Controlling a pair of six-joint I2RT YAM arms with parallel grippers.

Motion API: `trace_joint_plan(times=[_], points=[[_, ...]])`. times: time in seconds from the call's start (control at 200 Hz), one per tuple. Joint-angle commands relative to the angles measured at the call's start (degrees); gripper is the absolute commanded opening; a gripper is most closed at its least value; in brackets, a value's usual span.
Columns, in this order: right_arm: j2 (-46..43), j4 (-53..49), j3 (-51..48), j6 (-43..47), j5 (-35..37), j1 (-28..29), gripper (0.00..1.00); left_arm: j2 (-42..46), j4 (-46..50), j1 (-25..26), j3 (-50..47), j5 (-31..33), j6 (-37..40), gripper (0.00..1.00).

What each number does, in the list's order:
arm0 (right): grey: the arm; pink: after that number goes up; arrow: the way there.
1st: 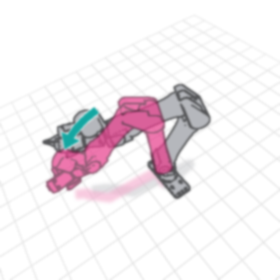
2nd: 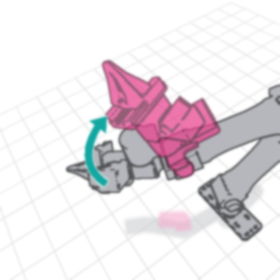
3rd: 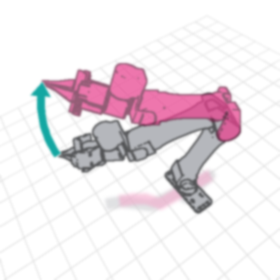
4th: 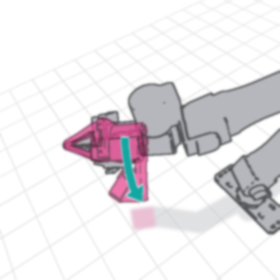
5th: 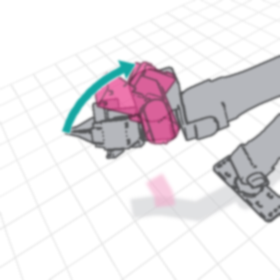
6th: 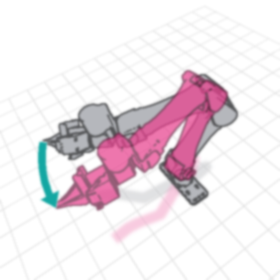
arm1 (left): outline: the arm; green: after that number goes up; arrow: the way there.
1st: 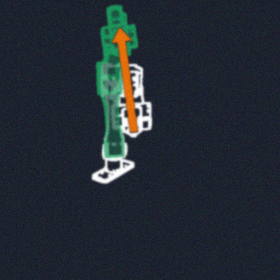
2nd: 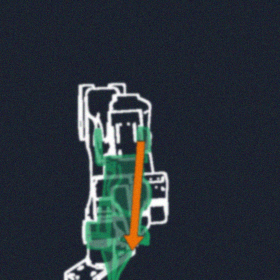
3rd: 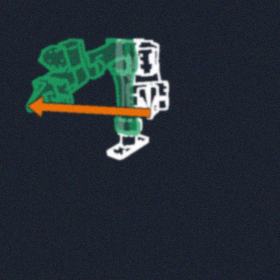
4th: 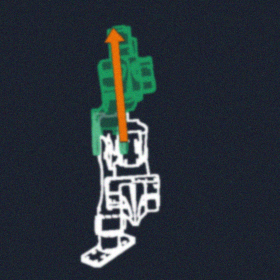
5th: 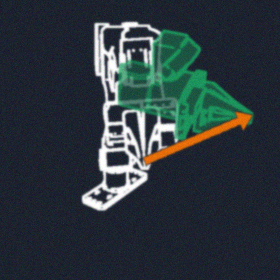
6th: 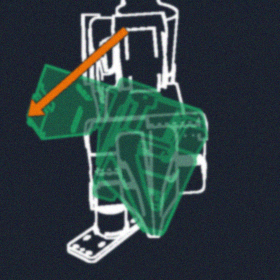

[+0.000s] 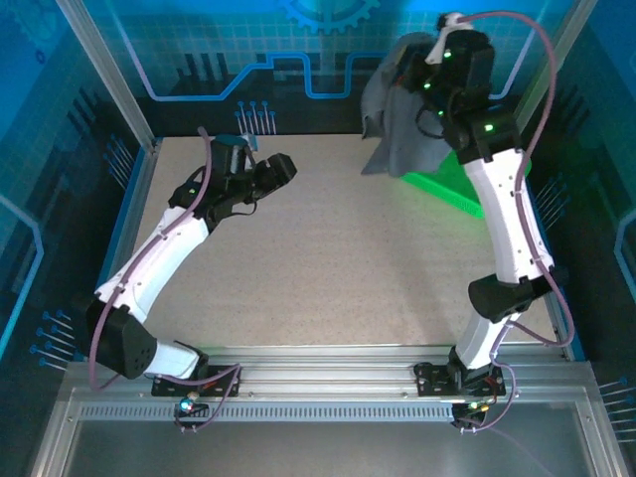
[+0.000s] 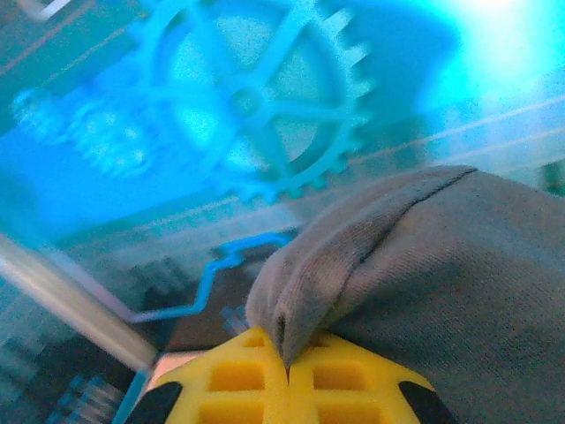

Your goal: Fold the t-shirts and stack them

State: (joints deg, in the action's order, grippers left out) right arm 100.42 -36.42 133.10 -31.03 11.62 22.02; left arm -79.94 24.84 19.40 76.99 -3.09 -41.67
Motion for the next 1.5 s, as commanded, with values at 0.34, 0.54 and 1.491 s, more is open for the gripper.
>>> trace_joint_plan(times=[0.34,0.54,1.491], points=[[1.9,-10.6,-26.0,-8.8,-2.9,7.1,0.39,7.3,11.6,-0.8,-4.4,8.9,2.2,0.76],[-7.0,-8.0,-41.0,-6.2,-2.0,5.5,0.53,5.6,16.0,-1.9,-6.9,5.6,-0.8,0.76],[10.3,5.0,-45.9,-22.1,-19.3,-2.6,0.6,-18.3,-19.0,-1.4,-17.7,-1.0,-57.7,0.11]])
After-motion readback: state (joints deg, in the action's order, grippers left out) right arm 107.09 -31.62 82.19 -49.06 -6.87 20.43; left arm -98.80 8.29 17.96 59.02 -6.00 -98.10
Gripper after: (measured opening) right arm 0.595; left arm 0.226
